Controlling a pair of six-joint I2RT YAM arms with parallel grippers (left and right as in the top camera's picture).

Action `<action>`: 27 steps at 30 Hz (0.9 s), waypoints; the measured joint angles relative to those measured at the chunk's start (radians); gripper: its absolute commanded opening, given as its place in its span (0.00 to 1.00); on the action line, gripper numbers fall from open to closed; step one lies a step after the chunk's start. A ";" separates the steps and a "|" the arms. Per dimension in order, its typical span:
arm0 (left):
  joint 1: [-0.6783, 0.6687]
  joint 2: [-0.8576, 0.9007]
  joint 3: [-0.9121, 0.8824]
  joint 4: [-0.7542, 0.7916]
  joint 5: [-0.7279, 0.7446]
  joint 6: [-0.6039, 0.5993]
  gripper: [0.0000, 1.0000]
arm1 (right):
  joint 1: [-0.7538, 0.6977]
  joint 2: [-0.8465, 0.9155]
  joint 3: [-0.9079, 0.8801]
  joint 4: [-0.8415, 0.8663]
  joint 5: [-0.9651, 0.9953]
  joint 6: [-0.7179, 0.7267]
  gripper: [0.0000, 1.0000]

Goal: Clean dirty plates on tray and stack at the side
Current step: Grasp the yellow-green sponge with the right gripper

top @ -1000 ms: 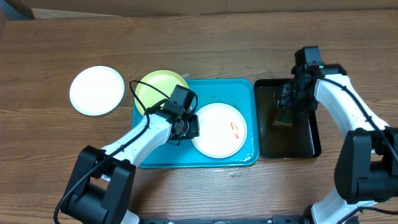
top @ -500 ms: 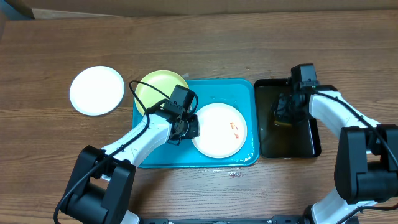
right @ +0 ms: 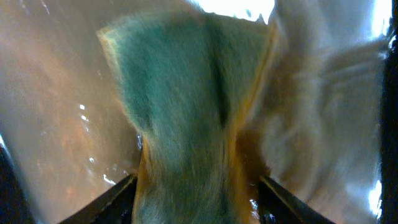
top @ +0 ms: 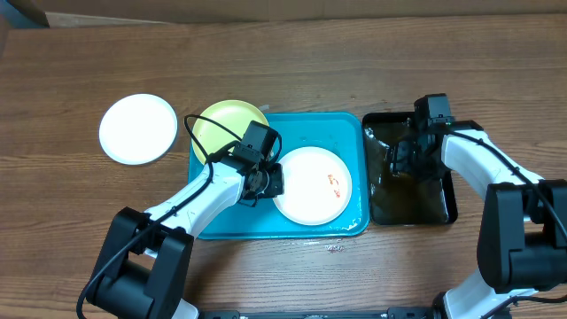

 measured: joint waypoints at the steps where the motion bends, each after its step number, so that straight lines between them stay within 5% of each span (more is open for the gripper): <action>1: 0.000 0.000 0.000 0.000 0.000 0.000 0.16 | 0.000 0.000 0.002 -0.024 -0.007 -0.002 0.42; 4: 0.000 0.000 0.000 0.000 0.000 0.000 0.17 | 0.000 0.000 0.003 -0.070 -0.014 0.000 0.20; 6: 0.000 0.000 0.000 0.000 0.000 0.000 0.17 | 0.000 0.000 0.003 -0.085 -0.018 0.005 0.17; 11: 0.000 0.000 0.000 0.000 0.000 0.000 0.17 | 0.000 0.000 0.005 -0.090 -0.025 0.001 0.61; 27: 0.000 0.000 0.000 0.000 0.000 0.000 0.17 | 0.003 0.000 0.129 -0.044 0.023 -0.025 0.62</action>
